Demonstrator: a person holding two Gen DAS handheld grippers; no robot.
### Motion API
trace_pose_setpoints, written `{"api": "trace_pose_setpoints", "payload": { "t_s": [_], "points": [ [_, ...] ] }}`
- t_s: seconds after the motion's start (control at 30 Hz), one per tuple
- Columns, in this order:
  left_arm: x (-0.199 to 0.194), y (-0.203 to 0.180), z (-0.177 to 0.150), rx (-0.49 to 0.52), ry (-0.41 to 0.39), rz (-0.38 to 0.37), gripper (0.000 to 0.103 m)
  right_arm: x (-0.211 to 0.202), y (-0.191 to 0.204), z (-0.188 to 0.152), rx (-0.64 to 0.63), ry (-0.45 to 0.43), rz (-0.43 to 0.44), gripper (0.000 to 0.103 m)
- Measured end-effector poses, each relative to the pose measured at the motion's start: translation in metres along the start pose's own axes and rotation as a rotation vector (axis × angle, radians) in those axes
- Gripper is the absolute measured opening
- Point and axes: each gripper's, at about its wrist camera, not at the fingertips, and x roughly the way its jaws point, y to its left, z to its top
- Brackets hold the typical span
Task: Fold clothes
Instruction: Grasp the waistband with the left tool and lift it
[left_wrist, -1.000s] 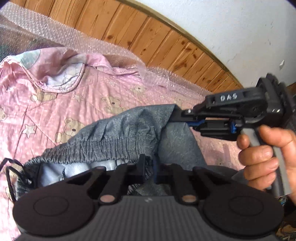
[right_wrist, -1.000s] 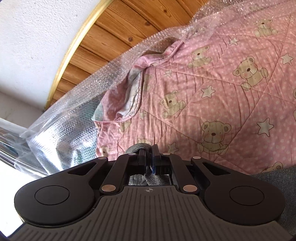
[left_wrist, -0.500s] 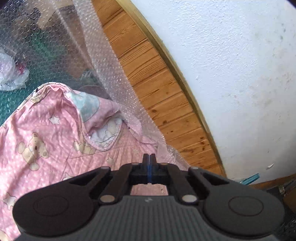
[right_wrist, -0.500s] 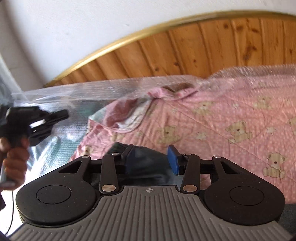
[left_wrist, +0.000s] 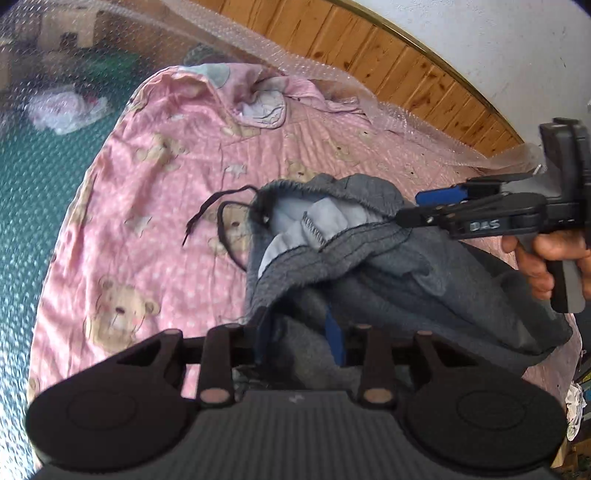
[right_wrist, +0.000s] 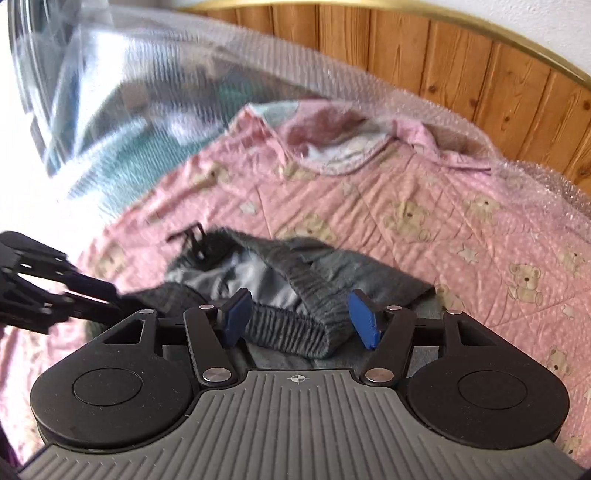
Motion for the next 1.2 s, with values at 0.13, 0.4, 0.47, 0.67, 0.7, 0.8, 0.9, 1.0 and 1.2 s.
{"api": "trace_pose_setpoints", "payload": {
  "t_s": [0.13, 0.4, 0.47, 0.67, 0.7, 0.8, 0.9, 1.0, 1.2],
  "points": [
    [0.004, 0.014, -0.006, 0.024, -0.025, -0.021, 0.047, 0.05, 0.01, 0.001, -0.101, 0.114, -0.208, 0.007],
    [0.002, 0.021, -0.006, 0.139, -0.006, -0.167, 0.044, -0.092, 0.009, 0.102, 0.17, -0.21, -0.103, 0.003],
    [-0.019, 0.014, -0.009, 0.187, -0.065, -0.149, 0.043, -0.108, 0.022, 0.108, 0.188, -0.221, -0.098, 0.003],
    [-0.04, 0.009, -0.016, 0.187, -0.107, -0.303, 0.048, -0.13, 0.049, 0.111, 0.182, -0.235, -0.171, 0.0],
    [-0.034, 0.011, -0.018, 0.179, -0.096, -0.303, 0.047, -0.136, 0.052, 0.113, 0.182, -0.251, -0.184, 0.0],
    [-0.001, 0.028, -0.012, 0.051, -0.067, -0.337, 0.049, -0.154, 0.059, 0.118, 0.179, -0.295, -0.223, 0.0],
    [0.042, 0.039, 0.0, -0.041, -0.005, -0.261, 0.045, -0.134, 0.067, 0.117, 0.094, -0.23, -0.239, 0.0],
    [0.055, 0.041, 0.01, -0.084, -0.006, -0.271, 0.046, -0.1, 0.068, 0.1, 0.031, -0.128, -0.227, 0.002],
    [0.055, 0.048, 0.023, -0.169, -0.061, -0.26, 0.048, -0.042, 0.059, 0.029, -0.266, 0.016, -0.417, 0.038]
  ]
}}
